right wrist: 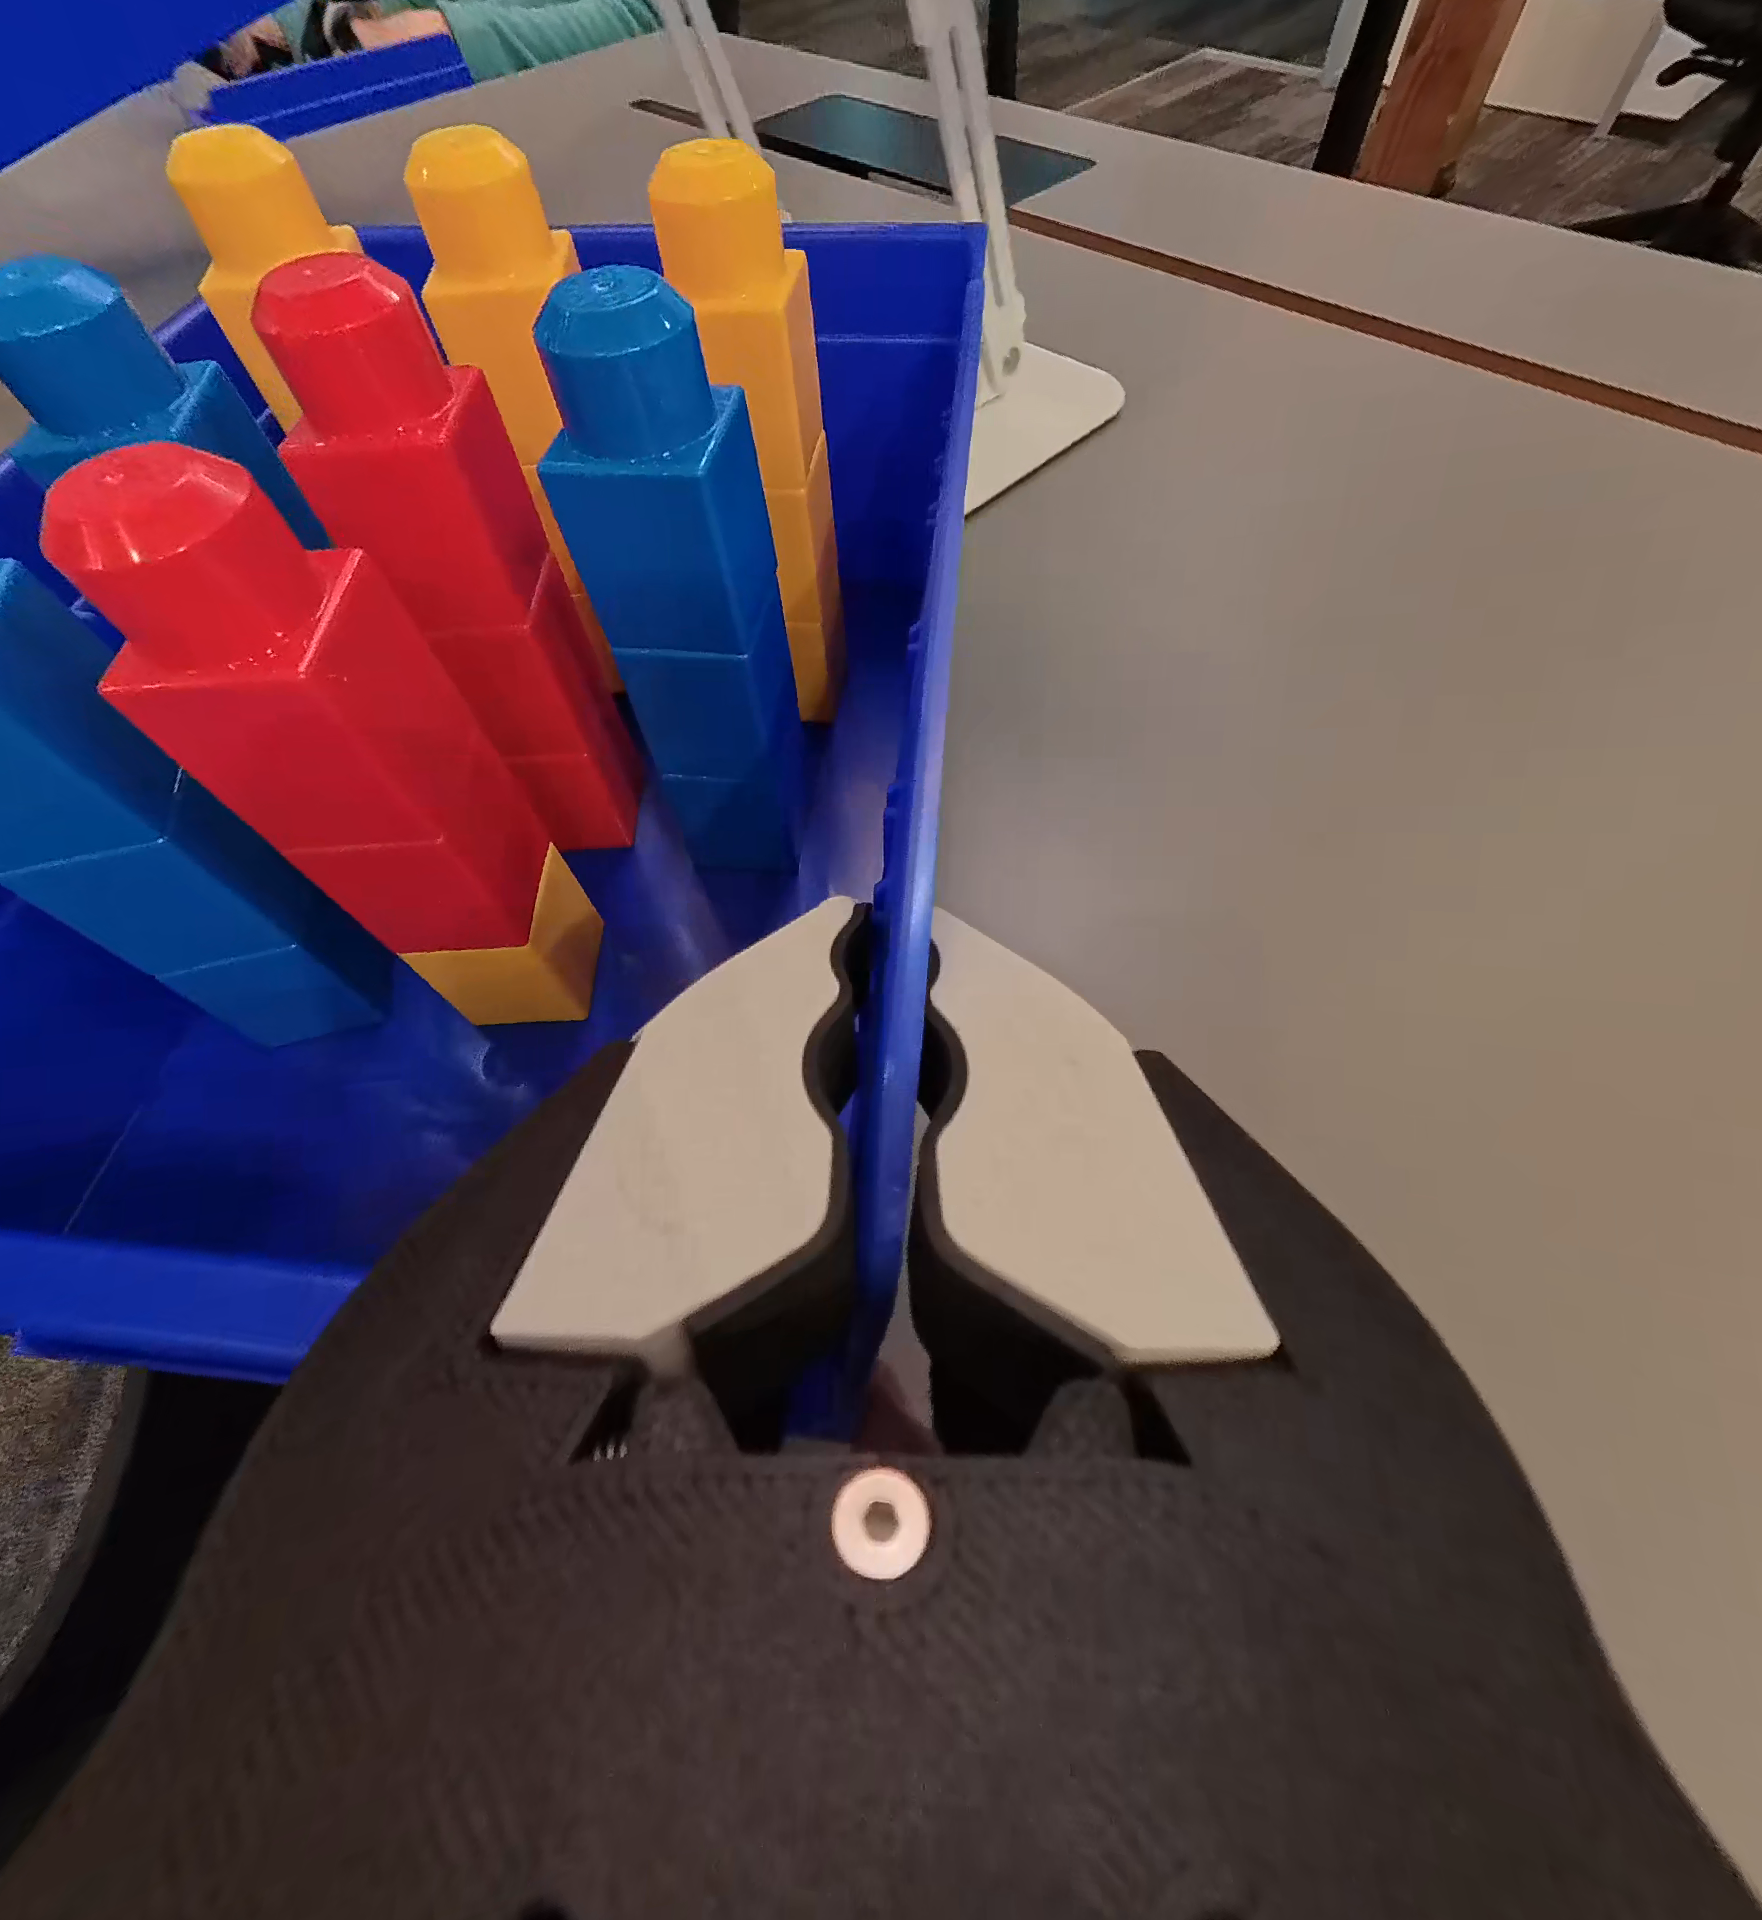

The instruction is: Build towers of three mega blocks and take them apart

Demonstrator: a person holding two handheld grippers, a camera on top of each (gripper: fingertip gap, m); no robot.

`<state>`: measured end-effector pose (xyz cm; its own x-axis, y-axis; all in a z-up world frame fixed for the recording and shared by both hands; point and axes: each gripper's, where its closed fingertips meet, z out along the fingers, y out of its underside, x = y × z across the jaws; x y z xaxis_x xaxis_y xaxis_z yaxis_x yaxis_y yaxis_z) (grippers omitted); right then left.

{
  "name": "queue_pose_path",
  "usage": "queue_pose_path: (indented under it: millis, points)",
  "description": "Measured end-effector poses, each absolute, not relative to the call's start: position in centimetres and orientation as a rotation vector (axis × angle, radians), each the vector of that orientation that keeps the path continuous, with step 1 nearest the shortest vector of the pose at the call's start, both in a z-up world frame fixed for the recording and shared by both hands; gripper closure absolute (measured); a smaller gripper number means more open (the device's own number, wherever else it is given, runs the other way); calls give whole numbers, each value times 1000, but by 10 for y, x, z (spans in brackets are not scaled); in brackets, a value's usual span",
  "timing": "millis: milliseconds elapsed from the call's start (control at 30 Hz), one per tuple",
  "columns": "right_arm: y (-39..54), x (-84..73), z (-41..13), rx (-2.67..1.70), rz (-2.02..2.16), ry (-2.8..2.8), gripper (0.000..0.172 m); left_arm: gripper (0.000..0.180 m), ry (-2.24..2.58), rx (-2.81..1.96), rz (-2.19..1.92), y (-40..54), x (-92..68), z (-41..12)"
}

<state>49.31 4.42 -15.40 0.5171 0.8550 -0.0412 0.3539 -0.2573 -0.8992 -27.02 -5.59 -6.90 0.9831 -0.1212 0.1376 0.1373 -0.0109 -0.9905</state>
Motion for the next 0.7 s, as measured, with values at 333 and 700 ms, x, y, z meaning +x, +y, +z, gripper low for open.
queue_pose_path:
  millis: [333,700]
  points:
    - [35,444,-154,-1824,699,-1054,166,179,-33,-1551,-195,-62,-278,-63]
    - [28,387,-155,-1804,738,-1121,166,179,-43,-1534,-188,-68,-282,-57]
